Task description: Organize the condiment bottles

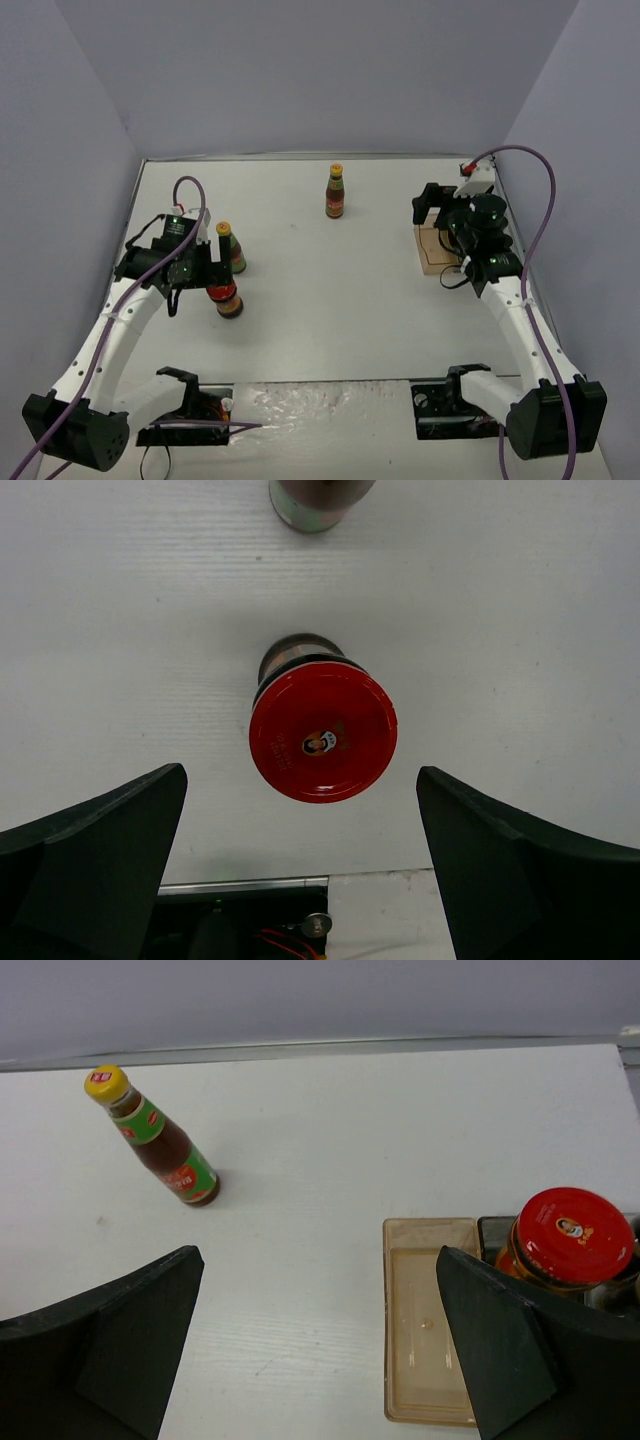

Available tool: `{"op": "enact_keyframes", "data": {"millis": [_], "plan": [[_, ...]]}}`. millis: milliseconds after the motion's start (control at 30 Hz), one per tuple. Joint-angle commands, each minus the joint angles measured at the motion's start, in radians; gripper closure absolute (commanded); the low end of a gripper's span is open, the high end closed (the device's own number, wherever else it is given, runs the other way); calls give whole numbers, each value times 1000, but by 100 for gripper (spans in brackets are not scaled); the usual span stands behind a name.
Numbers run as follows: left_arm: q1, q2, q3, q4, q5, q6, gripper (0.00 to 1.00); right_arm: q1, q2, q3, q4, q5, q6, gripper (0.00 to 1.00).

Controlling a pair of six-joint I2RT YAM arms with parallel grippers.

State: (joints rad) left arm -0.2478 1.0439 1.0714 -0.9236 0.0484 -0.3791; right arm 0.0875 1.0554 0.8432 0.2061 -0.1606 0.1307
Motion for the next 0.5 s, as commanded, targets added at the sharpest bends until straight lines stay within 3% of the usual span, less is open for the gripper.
{"op": "enact_keyframes", "data": {"millis": [0,200,467], "plan": [[-13,36,27,-4,62,-60,3,8,-54,-28,44,-57,23,0],[-35,65,-63,82,17,-147,3,9,-68,-51,62,-74,27,0],[-93,137,-90,79,-103,-179,3,9,-82,-77,80,-80,35,0]]}}
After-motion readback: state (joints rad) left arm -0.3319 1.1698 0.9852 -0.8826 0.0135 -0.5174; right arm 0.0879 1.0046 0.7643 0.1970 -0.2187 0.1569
